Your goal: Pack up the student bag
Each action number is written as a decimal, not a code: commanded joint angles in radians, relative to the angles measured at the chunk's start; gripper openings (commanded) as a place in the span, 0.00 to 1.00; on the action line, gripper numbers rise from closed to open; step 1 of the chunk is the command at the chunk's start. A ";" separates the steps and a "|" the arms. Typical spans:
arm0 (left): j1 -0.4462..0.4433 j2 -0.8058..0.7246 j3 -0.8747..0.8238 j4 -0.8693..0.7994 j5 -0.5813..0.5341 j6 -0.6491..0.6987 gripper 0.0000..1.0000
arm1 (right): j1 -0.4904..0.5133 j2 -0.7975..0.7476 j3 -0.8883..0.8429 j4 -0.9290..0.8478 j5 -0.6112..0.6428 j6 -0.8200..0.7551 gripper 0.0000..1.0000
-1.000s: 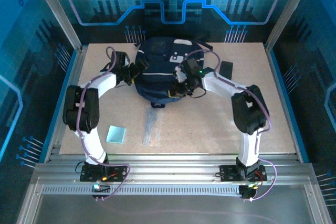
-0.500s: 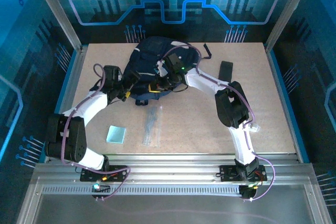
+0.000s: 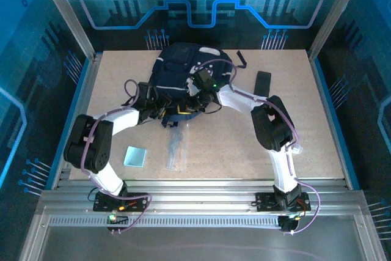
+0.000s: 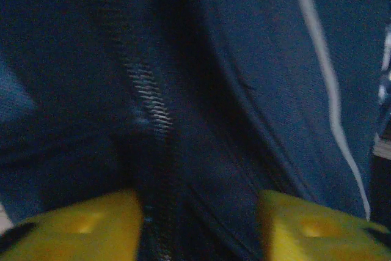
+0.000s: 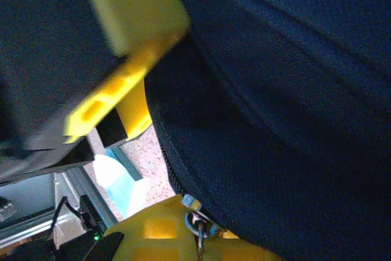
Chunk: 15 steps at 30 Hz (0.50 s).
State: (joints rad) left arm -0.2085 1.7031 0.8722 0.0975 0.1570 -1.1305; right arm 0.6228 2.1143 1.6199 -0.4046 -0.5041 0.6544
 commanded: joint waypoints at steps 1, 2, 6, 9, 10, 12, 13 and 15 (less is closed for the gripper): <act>-0.021 0.071 -0.016 0.042 0.063 0.002 0.23 | 0.020 -0.076 -0.027 0.100 -0.003 -0.039 0.00; -0.020 0.072 -0.011 0.035 0.060 0.010 0.15 | 0.021 -0.081 -0.037 0.090 0.002 -0.050 0.00; -0.012 0.042 0.005 0.015 0.054 0.046 0.00 | 0.021 -0.115 -0.099 0.007 0.026 -0.142 0.00; -0.005 -0.010 0.012 0.002 0.040 0.085 0.00 | 0.006 -0.142 -0.146 -0.107 0.036 -0.234 0.00; -0.005 -0.028 0.018 -0.011 0.034 0.104 0.00 | -0.004 -0.155 -0.166 -0.146 0.051 -0.263 0.00; -0.001 -0.056 0.038 -0.047 0.026 0.136 0.00 | -0.029 -0.180 -0.202 -0.207 0.109 -0.298 0.00; 0.002 -0.066 0.050 -0.068 0.026 0.145 0.00 | -0.043 -0.191 -0.223 -0.222 0.127 -0.312 0.00; 0.006 -0.080 0.083 -0.131 0.026 0.162 0.00 | -0.085 -0.214 -0.272 -0.223 0.150 -0.337 0.00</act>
State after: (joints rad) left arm -0.2230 1.6730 0.8883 0.0288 0.2142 -1.0473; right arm 0.5976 1.9720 1.4094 -0.4717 -0.4141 0.4122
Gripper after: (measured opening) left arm 0.062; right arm 0.068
